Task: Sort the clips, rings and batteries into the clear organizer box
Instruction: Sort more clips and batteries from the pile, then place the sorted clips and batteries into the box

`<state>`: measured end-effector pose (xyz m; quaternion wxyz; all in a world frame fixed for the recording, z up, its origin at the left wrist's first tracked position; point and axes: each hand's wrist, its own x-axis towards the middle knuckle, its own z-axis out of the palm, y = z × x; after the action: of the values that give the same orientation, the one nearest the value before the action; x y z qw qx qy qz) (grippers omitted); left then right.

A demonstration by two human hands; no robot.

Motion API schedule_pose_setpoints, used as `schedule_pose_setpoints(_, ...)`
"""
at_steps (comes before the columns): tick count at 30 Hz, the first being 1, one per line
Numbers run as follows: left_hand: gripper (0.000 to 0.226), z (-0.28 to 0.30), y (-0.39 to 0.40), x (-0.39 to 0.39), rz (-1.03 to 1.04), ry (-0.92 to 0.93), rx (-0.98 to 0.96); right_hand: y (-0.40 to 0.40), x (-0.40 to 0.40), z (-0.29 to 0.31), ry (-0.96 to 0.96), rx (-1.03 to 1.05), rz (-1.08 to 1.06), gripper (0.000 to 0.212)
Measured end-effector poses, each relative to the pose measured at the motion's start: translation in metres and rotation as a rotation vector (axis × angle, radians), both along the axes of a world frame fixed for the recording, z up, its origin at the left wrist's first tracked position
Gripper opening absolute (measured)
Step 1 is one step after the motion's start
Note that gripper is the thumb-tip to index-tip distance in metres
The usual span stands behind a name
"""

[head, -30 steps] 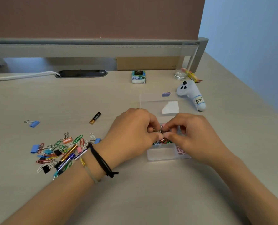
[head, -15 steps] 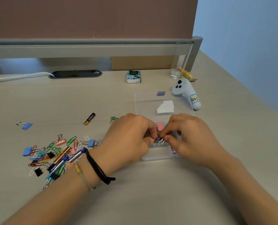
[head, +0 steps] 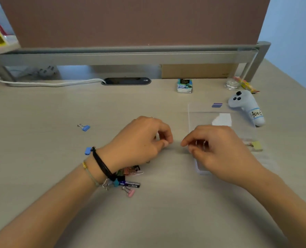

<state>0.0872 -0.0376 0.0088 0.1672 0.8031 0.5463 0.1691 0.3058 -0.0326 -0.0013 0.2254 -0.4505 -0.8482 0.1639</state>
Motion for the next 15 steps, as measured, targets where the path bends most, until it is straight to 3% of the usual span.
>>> schedule_pose_setpoints(6, 0.015, -0.009, -0.024, -0.059, 0.177, -0.05, -0.039, -0.012, -0.064, 0.002, -0.107, -0.016, 0.17, 0.02)
schedule_pose_setpoints(15, 0.018, -0.021, -0.045, -0.088, 0.269, -0.184, -0.027, -0.014, -0.107, -0.007, -0.18, 0.069, 0.13, 0.016)
